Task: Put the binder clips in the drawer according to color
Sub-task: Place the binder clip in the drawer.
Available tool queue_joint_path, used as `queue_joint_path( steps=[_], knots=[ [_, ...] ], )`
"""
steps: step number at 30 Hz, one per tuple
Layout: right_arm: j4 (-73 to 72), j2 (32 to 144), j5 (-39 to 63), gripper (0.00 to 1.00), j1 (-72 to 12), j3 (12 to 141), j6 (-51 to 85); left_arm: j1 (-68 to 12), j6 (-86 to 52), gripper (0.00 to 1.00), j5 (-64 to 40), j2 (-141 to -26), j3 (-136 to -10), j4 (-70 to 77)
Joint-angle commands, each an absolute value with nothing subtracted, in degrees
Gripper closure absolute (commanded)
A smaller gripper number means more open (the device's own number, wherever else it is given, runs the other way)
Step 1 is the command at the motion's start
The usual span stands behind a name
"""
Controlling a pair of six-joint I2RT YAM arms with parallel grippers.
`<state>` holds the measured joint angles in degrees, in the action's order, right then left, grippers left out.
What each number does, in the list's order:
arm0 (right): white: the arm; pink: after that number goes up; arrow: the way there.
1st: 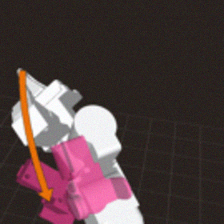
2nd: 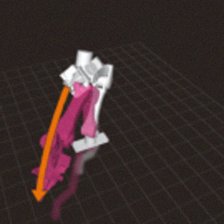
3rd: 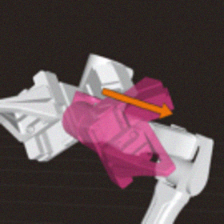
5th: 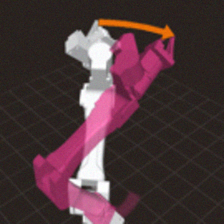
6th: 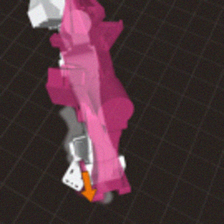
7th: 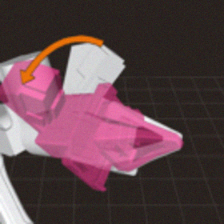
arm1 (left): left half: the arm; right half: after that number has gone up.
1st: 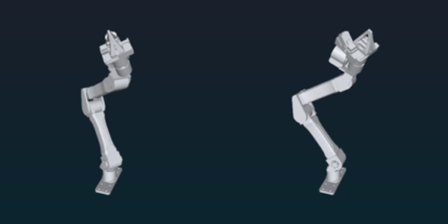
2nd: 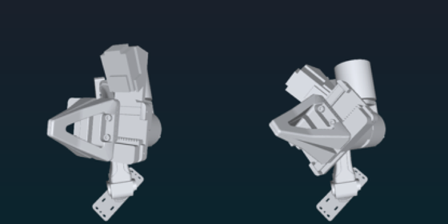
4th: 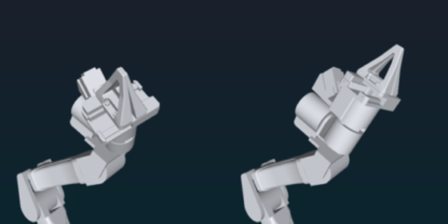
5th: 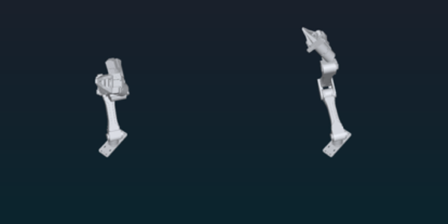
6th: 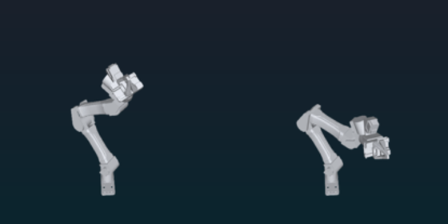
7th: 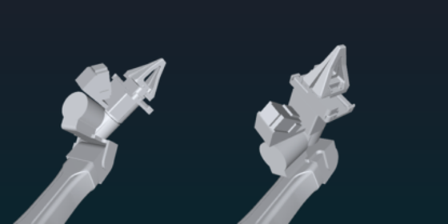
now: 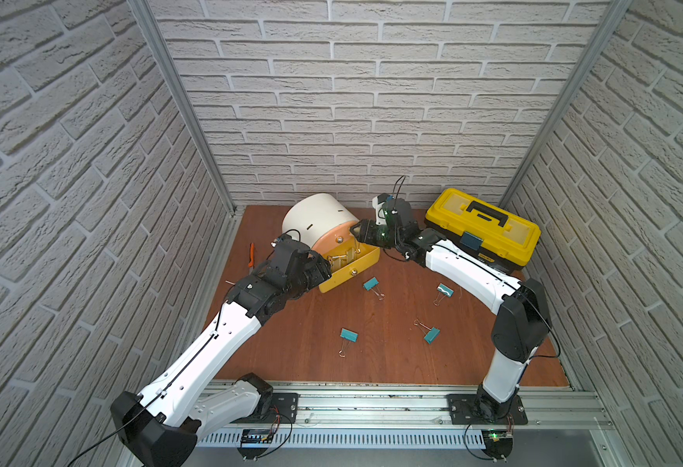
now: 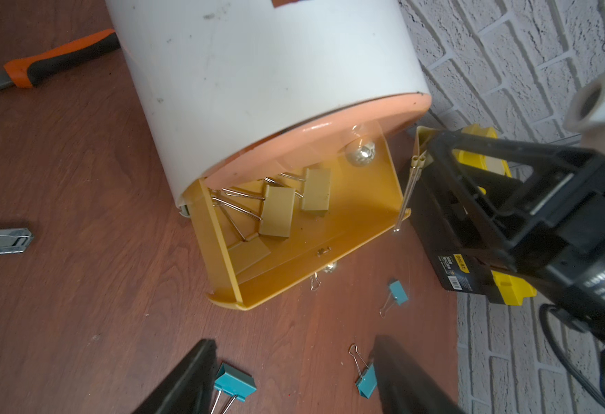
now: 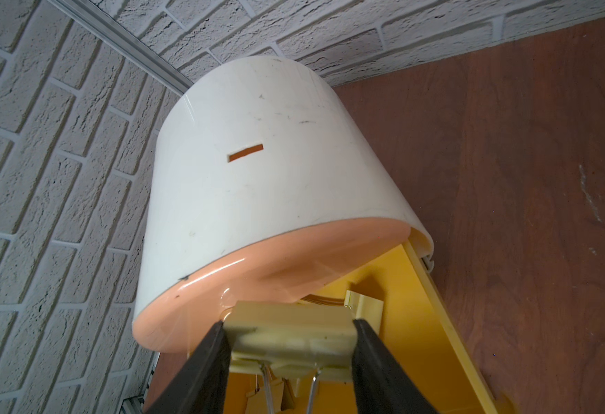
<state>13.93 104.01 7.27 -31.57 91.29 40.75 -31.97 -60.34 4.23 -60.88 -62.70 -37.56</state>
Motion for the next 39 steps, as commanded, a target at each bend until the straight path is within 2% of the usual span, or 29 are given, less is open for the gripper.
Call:
queue_joint_path(
  steps=[1, 5, 12, 20, 27, 32, 39],
  knots=[
    [11.07, 103.89, 6.49, 0.46, -31.22, 91.21, 41.22, -31.33, -60.65, 0.26, 4.43, -59.68, -61.74, -38.06],
    [11.07, 104.24, 6.41, 0.37, -31.20, 91.35, 41.23, -31.03, -60.55, 0.26, 4.04, -59.50, -61.68, -38.28],
    [11.52, 103.74, 6.58, 0.34, -31.10, 91.69, 40.69, -30.85, -60.69, 0.26, 3.55, -59.27, -61.27, -38.33],
    [15.93, 100.44, 6.92, 0.39, -31.02, 91.46, 37.45, -30.85, -61.44, 0.27, 2.73, -59.14, -59.86, -37.60],
    [21.07, 95.45, 7.68, 0.46, -30.94, 88.21, 32.79, -31.03, -62.49, 0.34, 1.61, -58.97, -57.78, -36.36],
    [23.86, 91.83, 7.91, 0.57, -30.94, 83.30, 30.64, -31.47, -63.70, 0.44, 0.29, -59.24, -55.33, -34.76],
    [25.22, 89.55, 8.00, 0.72, -30.62, 77.34, 30.41, -31.49, -65.74, 0.72, -1.71, -60.16, -51.51, -30.66]
  ],
)
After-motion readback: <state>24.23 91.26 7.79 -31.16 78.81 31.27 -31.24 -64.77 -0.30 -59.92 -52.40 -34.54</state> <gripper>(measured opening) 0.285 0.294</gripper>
